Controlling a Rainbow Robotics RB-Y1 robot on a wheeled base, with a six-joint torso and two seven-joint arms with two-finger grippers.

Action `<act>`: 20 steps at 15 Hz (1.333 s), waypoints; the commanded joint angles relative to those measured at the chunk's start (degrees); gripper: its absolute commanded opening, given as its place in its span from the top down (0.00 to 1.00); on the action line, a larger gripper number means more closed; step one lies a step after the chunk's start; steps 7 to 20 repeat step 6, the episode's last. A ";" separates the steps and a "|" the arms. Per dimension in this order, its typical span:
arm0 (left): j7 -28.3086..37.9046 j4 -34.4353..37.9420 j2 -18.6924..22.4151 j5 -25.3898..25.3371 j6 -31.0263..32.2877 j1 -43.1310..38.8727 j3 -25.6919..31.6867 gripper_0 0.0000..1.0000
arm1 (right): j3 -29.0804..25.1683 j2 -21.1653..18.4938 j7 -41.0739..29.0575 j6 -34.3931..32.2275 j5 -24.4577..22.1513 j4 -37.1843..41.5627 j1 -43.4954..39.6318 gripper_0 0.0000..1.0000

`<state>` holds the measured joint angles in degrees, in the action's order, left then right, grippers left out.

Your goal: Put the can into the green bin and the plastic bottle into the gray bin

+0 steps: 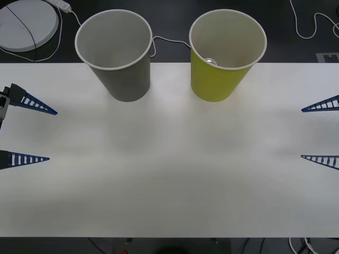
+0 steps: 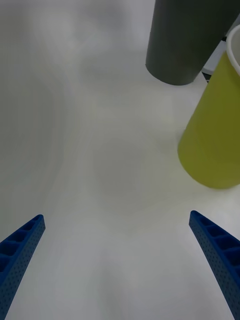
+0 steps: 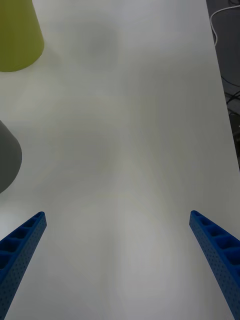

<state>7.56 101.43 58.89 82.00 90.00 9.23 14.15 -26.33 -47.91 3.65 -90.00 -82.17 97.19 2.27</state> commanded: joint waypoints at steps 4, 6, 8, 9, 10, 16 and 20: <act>0.00 0.00 0.00 0.00 0.00 0.00 0.00 0.00 | 0.40 0.01 0.65 0.00 0.08 0.10 -0.16 0.00; 0.00 0.00 0.00 0.00 0.00 0.00 0.00 0.00 | 0.40 0.01 0.65 0.00 0.08 0.10 -0.16 0.00; 0.00 0.00 0.00 0.00 0.00 0.00 0.00 0.00 | 0.40 0.01 0.65 0.00 0.08 0.10 -0.16 0.00; 0.00 0.00 0.00 0.00 0.00 0.00 0.00 0.00 | 0.40 0.01 0.65 0.00 0.08 0.10 -0.16 0.00; 0.00 0.00 0.00 0.00 0.00 0.00 0.00 0.00 | 0.40 0.01 0.65 0.00 0.08 0.10 -0.16 0.00; 0.00 0.00 0.00 0.00 0.00 0.00 0.00 0.00 | 0.40 0.01 0.65 0.00 0.08 0.10 -0.16 0.00; 0.00 0.00 0.00 0.00 0.00 0.00 0.00 0.00 | 0.40 0.01 0.65 0.00 0.08 0.10 -0.16 0.00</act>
